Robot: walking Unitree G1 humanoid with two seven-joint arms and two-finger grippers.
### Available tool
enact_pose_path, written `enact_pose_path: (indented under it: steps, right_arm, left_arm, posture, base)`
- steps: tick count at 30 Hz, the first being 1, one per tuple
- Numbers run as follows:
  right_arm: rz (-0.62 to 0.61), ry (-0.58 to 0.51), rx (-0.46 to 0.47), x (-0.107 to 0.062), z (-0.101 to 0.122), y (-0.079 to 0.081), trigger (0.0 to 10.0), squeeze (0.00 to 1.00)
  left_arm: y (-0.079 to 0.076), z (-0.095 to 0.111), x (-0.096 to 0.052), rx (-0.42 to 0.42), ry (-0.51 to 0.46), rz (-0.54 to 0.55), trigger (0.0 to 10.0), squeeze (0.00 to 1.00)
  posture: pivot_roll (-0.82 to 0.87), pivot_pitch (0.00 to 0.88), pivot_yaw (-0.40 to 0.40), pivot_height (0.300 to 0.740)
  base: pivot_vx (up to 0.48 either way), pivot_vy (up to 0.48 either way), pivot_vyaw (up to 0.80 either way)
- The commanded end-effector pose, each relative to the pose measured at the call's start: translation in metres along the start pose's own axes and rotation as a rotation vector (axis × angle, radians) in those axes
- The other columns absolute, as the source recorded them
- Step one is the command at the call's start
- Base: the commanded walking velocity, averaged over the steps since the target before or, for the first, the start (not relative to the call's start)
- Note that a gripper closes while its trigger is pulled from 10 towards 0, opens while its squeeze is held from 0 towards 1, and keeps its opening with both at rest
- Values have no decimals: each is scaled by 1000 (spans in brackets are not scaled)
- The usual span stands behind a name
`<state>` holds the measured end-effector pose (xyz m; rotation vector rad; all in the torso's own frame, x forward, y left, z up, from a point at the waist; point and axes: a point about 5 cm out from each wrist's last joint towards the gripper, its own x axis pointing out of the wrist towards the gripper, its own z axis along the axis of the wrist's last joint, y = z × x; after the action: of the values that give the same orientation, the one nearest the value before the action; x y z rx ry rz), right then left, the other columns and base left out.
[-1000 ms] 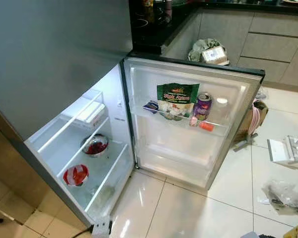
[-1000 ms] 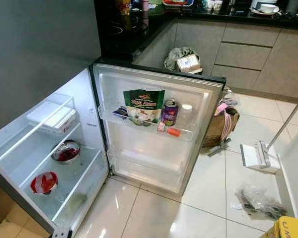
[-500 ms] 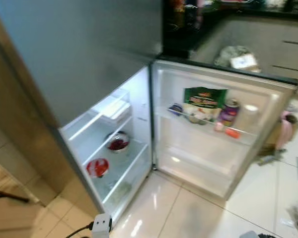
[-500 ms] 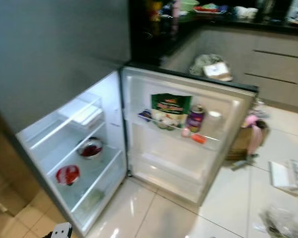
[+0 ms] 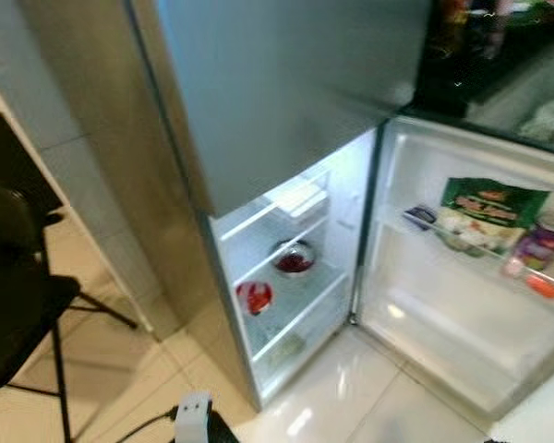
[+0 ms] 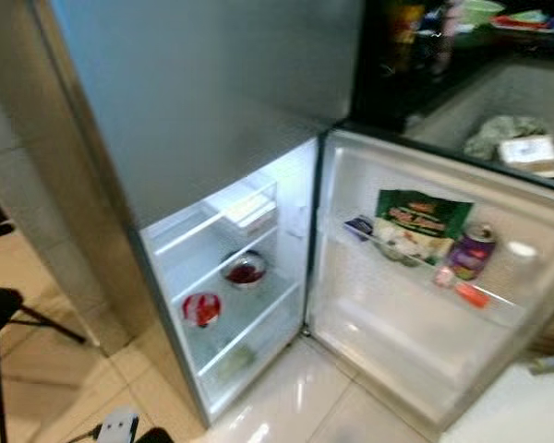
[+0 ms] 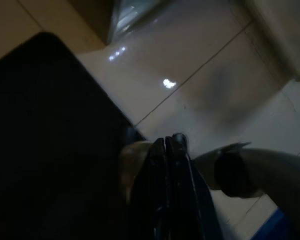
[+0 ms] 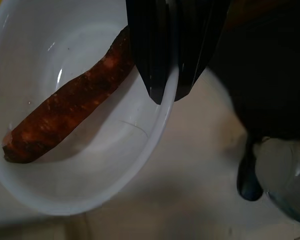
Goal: Restocking fridge
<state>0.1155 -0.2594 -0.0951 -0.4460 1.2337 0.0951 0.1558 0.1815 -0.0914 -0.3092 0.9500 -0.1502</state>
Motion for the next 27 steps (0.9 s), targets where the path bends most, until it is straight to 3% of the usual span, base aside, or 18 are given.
enact_pose_path:
  steps: [1, 24, 27]
  right_arm:
    - [0, -18, 5, 1, 5, 2, 10000, 0]
    - [-10, -20, -22, 1, 6, 3, 10000, 0]
    - [-43, -5, -41, 1, 4, 0, 10000, 0]
  left_arm:
    - [3, -4, -2, 11, 22, 12, 10000, 0]
    - [-1, -12, -2, 24, 58, -14, 10000, 0]
    - [-2, -13, -2, 20, 64, -19, 10000, 0]
  posture:
    - [-55, 0, -8, 740]
    - [-49, 0, -11, 740]
    - [-47, 0, -11, 740]
  base:
    - [0, 0, 731]
    - [0, 0, 735]
    - [0, 0, 0]
